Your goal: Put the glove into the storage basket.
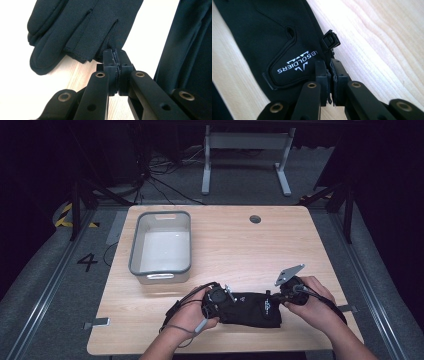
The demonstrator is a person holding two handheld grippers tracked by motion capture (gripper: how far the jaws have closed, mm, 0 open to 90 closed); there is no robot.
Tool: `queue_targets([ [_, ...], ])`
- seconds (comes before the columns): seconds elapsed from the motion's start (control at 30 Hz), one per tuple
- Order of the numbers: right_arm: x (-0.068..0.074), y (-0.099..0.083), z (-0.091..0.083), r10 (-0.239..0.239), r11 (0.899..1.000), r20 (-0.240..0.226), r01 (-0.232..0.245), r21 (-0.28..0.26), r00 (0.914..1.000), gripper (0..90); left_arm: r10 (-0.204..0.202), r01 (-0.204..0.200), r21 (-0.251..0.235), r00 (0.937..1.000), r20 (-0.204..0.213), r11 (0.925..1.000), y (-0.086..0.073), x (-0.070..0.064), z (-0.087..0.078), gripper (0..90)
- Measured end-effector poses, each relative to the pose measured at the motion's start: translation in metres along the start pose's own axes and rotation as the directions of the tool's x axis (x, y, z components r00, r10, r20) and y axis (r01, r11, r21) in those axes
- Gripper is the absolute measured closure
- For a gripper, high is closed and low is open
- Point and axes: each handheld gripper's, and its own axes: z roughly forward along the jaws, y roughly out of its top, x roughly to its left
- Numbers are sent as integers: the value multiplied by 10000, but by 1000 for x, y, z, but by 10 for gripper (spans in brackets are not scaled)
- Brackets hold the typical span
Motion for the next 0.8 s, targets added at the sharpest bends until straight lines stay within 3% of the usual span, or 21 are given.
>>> queue_targets([
  [0.17,2,1,-8,-37,9996,164,41,-297,9999,860,61,-62,-73,10000,-76,10000,0,1,-4,884],
  [0.47,-4,-1,7,132,9999,-40,-132,-63,9999,855,-127,127,-40,9999,-28,9999,-1,8,2,883],
  [0.53,-6,-3,10,164,9998,-3,-164,-95,9999,813,-175,175,-44,9998,-43,9998,-2,10,3,876],
  [0.6,-7,-4,13,199,9998,150,-199,-38,9997,717,-274,274,-103,9996,-50,9996,-3,12,5,801],
  [0.67,-9,-5,13,232,9996,218,-228,-177,9995,674,-403,408,-344,9991,148,9986,-4,15,4,740],
  [0.8,-9,-5,6,334,9986,455,-315,-418,9984,655,-743,769,-1015,9968,295,9919,-7,18,-7,720],
])
